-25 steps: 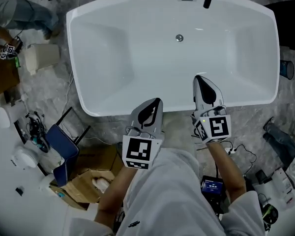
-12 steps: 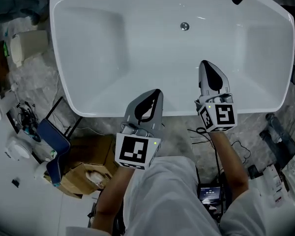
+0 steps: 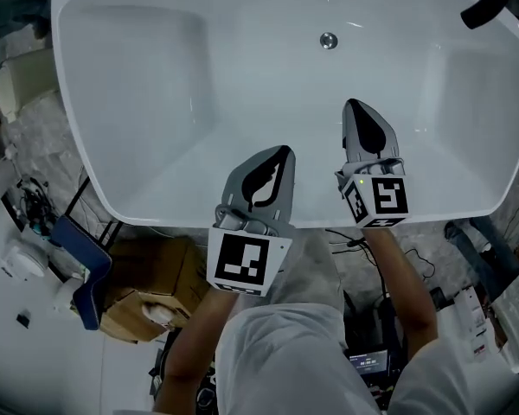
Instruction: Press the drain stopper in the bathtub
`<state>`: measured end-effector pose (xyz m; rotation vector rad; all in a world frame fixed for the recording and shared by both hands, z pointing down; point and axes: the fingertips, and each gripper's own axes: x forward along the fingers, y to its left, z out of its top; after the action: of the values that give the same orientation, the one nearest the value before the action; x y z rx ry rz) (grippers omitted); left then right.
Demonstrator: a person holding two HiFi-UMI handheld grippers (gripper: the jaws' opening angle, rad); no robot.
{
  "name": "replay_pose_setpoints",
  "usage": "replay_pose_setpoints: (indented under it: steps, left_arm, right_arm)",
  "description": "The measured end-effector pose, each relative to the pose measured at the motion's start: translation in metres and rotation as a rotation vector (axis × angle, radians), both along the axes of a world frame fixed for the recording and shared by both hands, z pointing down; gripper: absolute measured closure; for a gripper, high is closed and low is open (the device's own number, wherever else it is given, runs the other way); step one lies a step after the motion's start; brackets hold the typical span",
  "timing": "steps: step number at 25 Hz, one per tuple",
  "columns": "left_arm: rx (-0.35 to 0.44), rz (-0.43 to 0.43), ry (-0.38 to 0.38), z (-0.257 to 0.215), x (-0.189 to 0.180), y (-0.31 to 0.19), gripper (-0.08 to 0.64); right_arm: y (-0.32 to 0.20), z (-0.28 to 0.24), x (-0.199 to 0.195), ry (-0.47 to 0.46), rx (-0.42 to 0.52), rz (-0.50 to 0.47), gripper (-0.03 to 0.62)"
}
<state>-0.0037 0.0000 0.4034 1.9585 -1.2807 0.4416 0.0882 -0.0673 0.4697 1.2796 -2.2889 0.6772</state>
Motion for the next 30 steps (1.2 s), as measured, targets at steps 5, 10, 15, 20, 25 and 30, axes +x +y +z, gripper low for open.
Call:
replay_pose_setpoints:
  steps: [5, 10, 15, 20, 25, 30]
  left_arm:
    - [-0.064, 0.029, -0.009, 0.059, 0.008, -0.009, 0.561]
    - [-0.057, 0.041, -0.021, 0.110, 0.014, -0.026, 0.561]
    - [-0.052, 0.042, -0.011, 0.141, 0.020, -0.035, 0.561]
    - [-0.050, 0.049, -0.008, 0.175, 0.024, -0.036, 0.561]
    - [-0.078, 0.033, 0.019, 0.212, 0.028, -0.035, 0.561]
    - [-0.077, 0.027, 0.024, 0.244, 0.027, -0.034, 0.561]
  right_arm:
    - [-0.017, 0.052, 0.007, 0.022, -0.016, -0.003, 0.591]
    - [-0.035, 0.100, 0.010, 0.031, -0.021, 0.004, 0.590]
    - [-0.045, 0.135, 0.012, 0.053, -0.015, 0.008, 0.591]
    - [-0.055, 0.177, 0.014, 0.054, -0.030, -0.007, 0.591]
    - [-0.064, 0.221, 0.019, 0.063, -0.073, -0.008, 0.591]
    - [-0.069, 0.265, 0.017, 0.088, -0.094, -0.020, 0.591]
